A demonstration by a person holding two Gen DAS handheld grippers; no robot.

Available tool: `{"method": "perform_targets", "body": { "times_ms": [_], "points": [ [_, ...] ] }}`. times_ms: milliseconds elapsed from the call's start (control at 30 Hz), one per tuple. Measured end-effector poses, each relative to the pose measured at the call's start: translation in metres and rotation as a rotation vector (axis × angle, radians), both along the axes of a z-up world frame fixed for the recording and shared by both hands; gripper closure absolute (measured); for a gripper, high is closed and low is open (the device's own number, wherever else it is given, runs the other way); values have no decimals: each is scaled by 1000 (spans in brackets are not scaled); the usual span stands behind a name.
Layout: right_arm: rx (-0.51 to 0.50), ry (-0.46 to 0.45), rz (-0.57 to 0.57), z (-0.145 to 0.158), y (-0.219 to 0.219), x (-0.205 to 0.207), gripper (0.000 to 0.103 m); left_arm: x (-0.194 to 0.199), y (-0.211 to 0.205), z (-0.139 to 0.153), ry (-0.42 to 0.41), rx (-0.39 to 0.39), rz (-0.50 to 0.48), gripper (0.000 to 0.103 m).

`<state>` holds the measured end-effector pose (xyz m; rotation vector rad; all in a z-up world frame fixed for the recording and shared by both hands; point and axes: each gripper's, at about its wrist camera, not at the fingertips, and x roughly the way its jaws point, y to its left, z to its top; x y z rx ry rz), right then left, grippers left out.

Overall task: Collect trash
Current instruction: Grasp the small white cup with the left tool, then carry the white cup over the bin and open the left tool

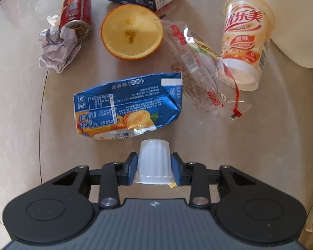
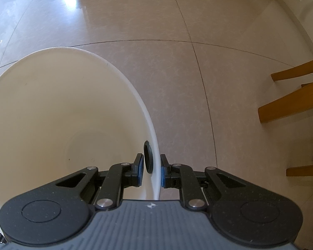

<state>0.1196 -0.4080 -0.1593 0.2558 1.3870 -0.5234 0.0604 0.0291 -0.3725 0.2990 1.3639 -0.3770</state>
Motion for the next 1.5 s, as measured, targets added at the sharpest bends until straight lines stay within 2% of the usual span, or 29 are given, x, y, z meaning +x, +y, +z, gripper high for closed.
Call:
{"method": "perform_targets", "body": {
  "times_ms": [200, 433, 567, 767, 1000, 1200, 1367, 1500],
  "points": [
    [11, 0, 0, 0, -2, 0, 85, 1, -3, 9, 15, 1, 1, 70],
    [37, -1, -7, 2, -9, 0, 85, 4, -12, 46, 40, 5, -55, 70],
    [55, -3, -14, 2, -15, -1, 85, 11, -17, 80, 18, -19, -94, 70],
    [84, -13, -33, 1, -25, -3, 90, 25, -39, 154, -65, -55, -172, 70],
    [89, -11, -35, 0, -30, -5, 90, 55, -97, 250, -187, -122, -293, 70],
    [83, -5, -27, -2, -25, -3, 90, 77, -157, 308, -229, -211, -359, 69],
    [84, -5, -19, -2, -23, -3, 90, 81, -201, 326, -222, -252, -411, 69],
    [91, -5, -17, -1, -24, -3, 91, 76, -226, 324, -217, -267, -445, 69]
  ]
}}
